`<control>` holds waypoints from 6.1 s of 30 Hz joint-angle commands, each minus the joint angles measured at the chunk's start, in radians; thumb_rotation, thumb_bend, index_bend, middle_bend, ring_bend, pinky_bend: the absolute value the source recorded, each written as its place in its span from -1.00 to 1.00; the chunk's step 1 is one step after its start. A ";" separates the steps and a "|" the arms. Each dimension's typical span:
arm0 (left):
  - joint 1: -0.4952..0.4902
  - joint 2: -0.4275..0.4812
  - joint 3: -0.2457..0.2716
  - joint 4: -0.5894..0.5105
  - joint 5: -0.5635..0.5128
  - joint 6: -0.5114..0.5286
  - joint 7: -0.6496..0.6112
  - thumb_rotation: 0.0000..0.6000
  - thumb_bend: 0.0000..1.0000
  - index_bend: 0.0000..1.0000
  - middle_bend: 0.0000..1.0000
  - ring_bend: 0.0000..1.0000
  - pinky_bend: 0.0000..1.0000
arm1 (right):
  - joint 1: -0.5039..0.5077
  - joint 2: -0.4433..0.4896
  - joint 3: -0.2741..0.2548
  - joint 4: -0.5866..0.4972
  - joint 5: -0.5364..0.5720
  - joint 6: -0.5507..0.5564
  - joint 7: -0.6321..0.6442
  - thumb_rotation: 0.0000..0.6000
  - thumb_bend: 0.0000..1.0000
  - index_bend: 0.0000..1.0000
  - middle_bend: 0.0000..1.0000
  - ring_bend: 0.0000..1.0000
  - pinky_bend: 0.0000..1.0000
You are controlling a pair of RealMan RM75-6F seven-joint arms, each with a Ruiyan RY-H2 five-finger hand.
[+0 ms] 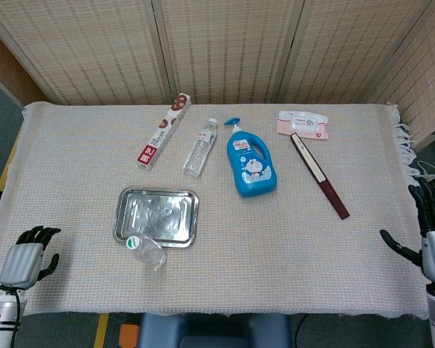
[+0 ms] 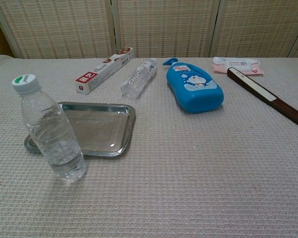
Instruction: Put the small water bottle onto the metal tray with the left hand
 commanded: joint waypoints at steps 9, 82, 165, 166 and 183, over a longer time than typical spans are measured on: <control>0.000 0.005 0.002 -0.011 0.000 -0.004 -0.002 1.00 -0.11 -0.60 -0.59 -0.75 -0.64 | 0.003 0.045 -0.004 -0.085 0.052 -0.118 -0.061 1.00 -0.88 -0.85 -1.00 -1.00 -0.94; -0.058 -0.311 -0.016 -0.321 0.070 -0.113 -0.491 1.00 -0.24 -1.00 -1.00 -1.00 -0.74 | 0.006 0.124 0.013 -0.083 0.034 -0.175 0.163 1.00 -0.88 -0.90 -1.00 -1.00 -0.94; -0.209 -0.327 -0.331 -0.098 -0.164 0.022 -0.507 1.00 -0.05 0.07 0.33 0.01 -0.05 | 0.024 0.122 0.004 -0.101 0.062 -0.252 0.136 1.00 -0.88 -0.89 -1.00 -1.00 -0.94; -0.195 -0.302 -0.355 -0.182 -0.219 -0.022 -0.593 1.00 -0.03 0.07 0.33 0.01 -0.06 | 0.024 0.122 0.004 -0.101 0.062 -0.252 0.136 1.00 -0.88 -0.89 -1.00 -1.00 -0.94; -0.274 -0.364 -0.175 0.314 0.162 0.205 -0.007 1.00 -0.04 0.05 0.31 -0.01 -0.07 | 0.026 0.123 0.001 -0.104 0.064 -0.262 0.131 1.00 -0.88 -0.89 -1.00 -1.00 -0.94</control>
